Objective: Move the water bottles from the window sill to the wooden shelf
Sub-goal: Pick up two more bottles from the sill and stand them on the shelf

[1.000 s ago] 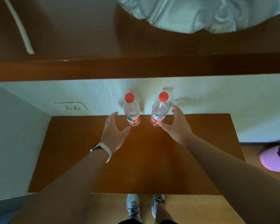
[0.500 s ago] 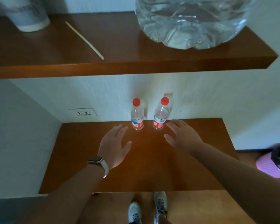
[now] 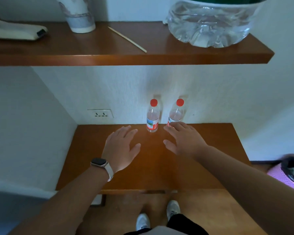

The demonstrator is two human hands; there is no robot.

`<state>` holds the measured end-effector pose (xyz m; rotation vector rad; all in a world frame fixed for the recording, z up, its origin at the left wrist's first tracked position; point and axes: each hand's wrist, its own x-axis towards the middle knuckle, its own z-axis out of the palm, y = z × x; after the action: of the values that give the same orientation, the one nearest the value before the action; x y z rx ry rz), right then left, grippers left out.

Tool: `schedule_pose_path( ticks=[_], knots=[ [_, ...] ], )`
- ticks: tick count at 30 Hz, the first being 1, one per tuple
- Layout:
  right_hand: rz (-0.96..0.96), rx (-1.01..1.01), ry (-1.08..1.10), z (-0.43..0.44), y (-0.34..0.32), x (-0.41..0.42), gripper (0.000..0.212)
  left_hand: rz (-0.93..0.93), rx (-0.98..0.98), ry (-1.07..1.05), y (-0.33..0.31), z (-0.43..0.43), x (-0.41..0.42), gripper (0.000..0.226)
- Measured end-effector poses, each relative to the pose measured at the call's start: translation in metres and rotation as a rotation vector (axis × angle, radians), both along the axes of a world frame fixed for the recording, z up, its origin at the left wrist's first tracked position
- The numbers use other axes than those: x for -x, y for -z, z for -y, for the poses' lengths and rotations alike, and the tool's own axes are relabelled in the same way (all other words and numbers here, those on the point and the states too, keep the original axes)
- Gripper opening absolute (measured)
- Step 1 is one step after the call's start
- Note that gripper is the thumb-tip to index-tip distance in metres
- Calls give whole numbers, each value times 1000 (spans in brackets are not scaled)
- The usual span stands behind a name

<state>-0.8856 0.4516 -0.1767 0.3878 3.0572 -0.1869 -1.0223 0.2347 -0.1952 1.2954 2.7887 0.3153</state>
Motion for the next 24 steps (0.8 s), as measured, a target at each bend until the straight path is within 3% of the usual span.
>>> schedule_pose_path(
  ticks=[11, 24],
  knots=[
    [-109, 4, -359, 40, -33, 35, 58, -10, 77, -320, -34, 52, -36, 60],
    [-104, 129, -904, 123, -55, 34, 64, -42, 19, -868, -68, 136, -171, 63]
  ],
)
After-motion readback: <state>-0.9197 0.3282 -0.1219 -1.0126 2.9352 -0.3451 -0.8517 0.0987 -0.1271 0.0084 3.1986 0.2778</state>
